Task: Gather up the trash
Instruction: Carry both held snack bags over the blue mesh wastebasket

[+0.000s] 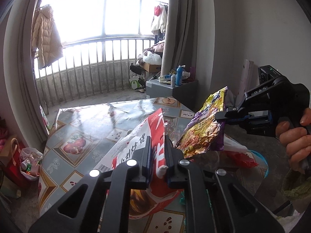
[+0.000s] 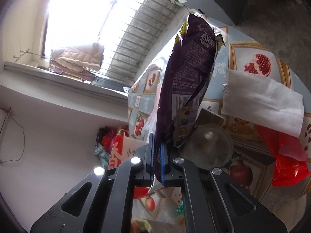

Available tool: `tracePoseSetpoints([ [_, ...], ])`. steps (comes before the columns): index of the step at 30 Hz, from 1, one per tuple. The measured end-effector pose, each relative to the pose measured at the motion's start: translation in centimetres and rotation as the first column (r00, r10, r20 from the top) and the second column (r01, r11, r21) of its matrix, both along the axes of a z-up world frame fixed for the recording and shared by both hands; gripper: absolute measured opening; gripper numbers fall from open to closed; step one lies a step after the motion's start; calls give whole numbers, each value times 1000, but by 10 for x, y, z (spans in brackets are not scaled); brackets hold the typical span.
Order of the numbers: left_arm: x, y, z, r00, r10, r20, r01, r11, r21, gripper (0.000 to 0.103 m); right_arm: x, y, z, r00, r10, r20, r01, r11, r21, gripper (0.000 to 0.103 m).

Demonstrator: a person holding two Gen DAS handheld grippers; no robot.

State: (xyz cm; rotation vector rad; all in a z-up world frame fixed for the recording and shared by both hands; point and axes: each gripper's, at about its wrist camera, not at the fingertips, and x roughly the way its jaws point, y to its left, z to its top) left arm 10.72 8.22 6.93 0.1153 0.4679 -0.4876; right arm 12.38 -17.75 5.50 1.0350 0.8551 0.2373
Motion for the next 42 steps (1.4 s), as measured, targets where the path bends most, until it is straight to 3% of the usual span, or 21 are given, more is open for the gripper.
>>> tracePoseSetpoints([
  [10,-18,11,39,997,23,72,-20,999,-33,10,-20,-5,19,997,-25,78,24,1000,20,1],
  [16,-29,2,70,993,-2,116,10,997,-72,10,-44,-17,36,982,-49,182,46,999,20,1],
  [21,-39,-29,99,987,-84,136,101,987,-127,10,-79,-44,53,955,-120,272,125,992,-1,1],
  [27,-34,-102,124,963,-252,94,266,945,-190,10,-135,-93,61,908,-257,332,293,954,-63,1],
  [33,-8,-222,124,897,-431,-103,395,883,-255,10,-190,-153,40,849,-421,319,487,858,-165,1],
  [37,13,-321,93,806,-516,-290,452,853,-262,10,-207,-192,8,830,-494,260,549,805,-225,1],
  [38,16,-353,81,784,-522,-336,461,852,-247,10,-208,-203,-4,827,-511,234,559,793,-241,1],
  [42,19,-448,29,742,-497,-450,499,858,-123,10,-207,-239,-52,810,-571,135,583,755,-301,1],
])
